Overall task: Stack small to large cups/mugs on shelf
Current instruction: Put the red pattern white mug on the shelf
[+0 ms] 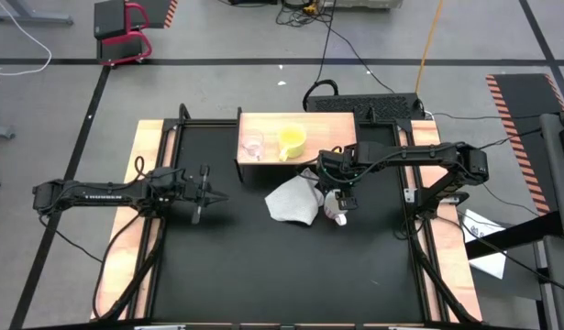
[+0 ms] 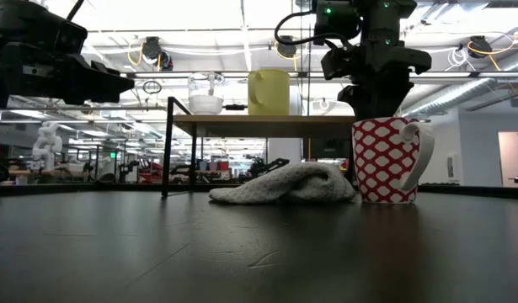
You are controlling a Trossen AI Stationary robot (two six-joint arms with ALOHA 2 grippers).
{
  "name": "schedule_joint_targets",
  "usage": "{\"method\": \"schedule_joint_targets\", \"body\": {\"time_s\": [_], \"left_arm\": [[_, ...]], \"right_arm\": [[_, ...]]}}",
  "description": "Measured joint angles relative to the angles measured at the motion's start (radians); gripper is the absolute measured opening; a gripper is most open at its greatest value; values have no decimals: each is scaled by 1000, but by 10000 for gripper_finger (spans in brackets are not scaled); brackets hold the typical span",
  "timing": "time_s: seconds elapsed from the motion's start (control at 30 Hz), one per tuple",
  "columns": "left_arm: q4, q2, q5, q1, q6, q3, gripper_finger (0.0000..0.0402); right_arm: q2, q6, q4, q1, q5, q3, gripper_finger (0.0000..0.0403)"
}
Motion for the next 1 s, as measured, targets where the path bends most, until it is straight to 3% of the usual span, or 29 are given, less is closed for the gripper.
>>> {"method": "schedule_joint_targets", "body": {"time_s": [1.0], "left_arm": [[1, 0, 0, 0, 0, 0, 31]], "right_arm": [[0, -11, 22, 0, 0, -1, 208]]}}
